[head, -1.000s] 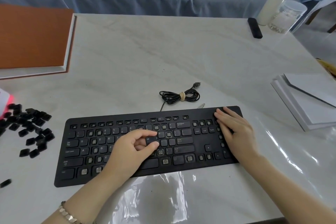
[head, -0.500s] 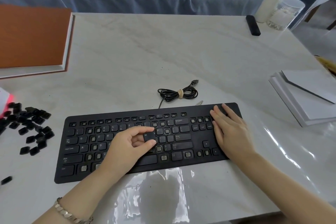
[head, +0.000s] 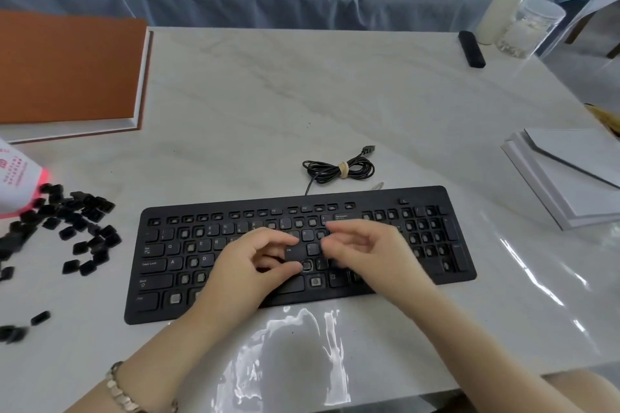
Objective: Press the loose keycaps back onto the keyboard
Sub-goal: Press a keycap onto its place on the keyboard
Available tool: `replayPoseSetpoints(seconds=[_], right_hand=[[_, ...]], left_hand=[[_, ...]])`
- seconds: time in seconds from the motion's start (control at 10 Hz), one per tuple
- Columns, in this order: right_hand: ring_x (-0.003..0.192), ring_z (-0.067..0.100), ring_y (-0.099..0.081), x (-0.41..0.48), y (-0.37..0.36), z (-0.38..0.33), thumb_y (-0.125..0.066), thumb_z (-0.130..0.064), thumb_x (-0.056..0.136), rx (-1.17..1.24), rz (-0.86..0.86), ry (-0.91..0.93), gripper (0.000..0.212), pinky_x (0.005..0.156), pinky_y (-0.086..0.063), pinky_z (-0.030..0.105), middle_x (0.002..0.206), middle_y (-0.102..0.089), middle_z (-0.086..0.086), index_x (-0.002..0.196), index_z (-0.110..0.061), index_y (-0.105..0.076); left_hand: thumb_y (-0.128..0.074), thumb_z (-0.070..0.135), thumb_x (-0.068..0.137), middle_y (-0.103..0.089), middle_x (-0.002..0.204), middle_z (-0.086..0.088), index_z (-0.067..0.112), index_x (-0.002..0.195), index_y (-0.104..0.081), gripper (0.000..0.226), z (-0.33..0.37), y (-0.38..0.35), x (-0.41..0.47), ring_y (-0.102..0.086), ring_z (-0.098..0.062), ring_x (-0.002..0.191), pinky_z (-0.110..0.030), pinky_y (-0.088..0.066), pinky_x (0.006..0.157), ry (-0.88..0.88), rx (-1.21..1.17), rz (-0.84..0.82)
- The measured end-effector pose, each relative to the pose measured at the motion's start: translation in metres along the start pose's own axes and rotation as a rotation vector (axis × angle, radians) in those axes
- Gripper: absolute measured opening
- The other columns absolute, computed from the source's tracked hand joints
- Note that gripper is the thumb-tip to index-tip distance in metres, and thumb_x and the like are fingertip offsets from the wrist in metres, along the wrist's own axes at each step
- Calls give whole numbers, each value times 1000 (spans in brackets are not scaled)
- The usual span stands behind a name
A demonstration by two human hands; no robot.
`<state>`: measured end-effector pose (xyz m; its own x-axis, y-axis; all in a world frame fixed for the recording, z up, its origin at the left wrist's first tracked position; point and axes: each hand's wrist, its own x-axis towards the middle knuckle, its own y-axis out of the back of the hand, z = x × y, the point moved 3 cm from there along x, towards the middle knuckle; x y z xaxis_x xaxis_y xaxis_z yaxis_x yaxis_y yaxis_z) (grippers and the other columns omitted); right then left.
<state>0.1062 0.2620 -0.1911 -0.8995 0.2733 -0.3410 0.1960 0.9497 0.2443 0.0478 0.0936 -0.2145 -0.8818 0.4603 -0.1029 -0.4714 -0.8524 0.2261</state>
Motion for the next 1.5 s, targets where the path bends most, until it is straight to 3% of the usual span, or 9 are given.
replayPoseSetpoints(seconds=[0.2,0.3,0.4,0.5,0.6,0.7,0.9,1.3,1.5], right_hand=[[60,9,-65,-8,-14,8,-66,7,79,310,-26,-98,20,59,-52,16,72,-67,5,84,-13,-68],[61,10,-68,-11,-7,19,-64,7,80,267,43,-113,22,62,-52,13,65,-70,3,80,-15,-68],[63,4,-65,-15,4,32,-73,-2,75,74,116,-86,22,69,-49,10,63,-71,1,85,-20,-70],[51,-2,-55,-19,9,35,-77,2,69,-1,148,-29,26,60,-43,5,57,-65,-4,82,-20,-69],[59,4,-59,-18,8,40,-79,0,68,-194,155,98,34,66,-45,6,70,-64,-4,76,-31,-67],[81,2,-59,-18,-2,47,-78,0,69,-377,123,243,28,69,-44,5,81,-62,-12,92,-15,-74],[83,-13,-50,-12,-13,50,-68,-23,71,-542,77,429,26,75,-35,1,91,-52,-23,94,-13,-74],[89,-13,-44,-10,-18,62,-65,-33,74,-531,152,520,24,81,-33,2,89,-46,-26,91,-18,-73],[89,-11,-43,-8,-19,63,-67,-28,73,-558,178,538,22,80,-34,4,88,-45,-22,93,-22,-74]], left_hand=[[-75,25,66,-61,91,14,39,87,-71,25,7,-16,0,-57,-5,79,-11,-42,71,-211,95,-58],[-67,38,75,-58,103,18,30,101,-68,27,-5,-18,-5,-55,0,98,-13,-39,89,-275,283,-78],[-50,33,87,-57,126,3,15,117,-64,37,-25,-13,-12,-48,-14,121,-31,-33,104,-480,704,34],[-42,34,92,-51,139,-7,11,127,-58,45,-35,-9,-15,-38,-18,133,-38,-27,108,-475,860,44],[-29,39,99,-49,141,-8,12,132,-52,48,-42,-8,-17,-36,-19,135,-42,-26,109,-490,988,66],[-40,34,93,-51,139,-9,11,131,-54,46,-44,-10,-17,-39,-21,133,-44,-28,108,-535,1030,96],[-40,34,93,-51,139,-9,11,130,-56,47,-45,-9,-16,-39,-20,133,-44,-29,108,-531,1060,94],[-22,38,101,-50,140,-9,12,132,-50,50,-46,-10,-15,-39,-20,133,-44,-28,108,-519,1084,83],[-34,36,96,-50,140,-9,11,130,-54,46,-46,-10,-16,-39,-20,133,-43,-28,109,-530,1087,107]])
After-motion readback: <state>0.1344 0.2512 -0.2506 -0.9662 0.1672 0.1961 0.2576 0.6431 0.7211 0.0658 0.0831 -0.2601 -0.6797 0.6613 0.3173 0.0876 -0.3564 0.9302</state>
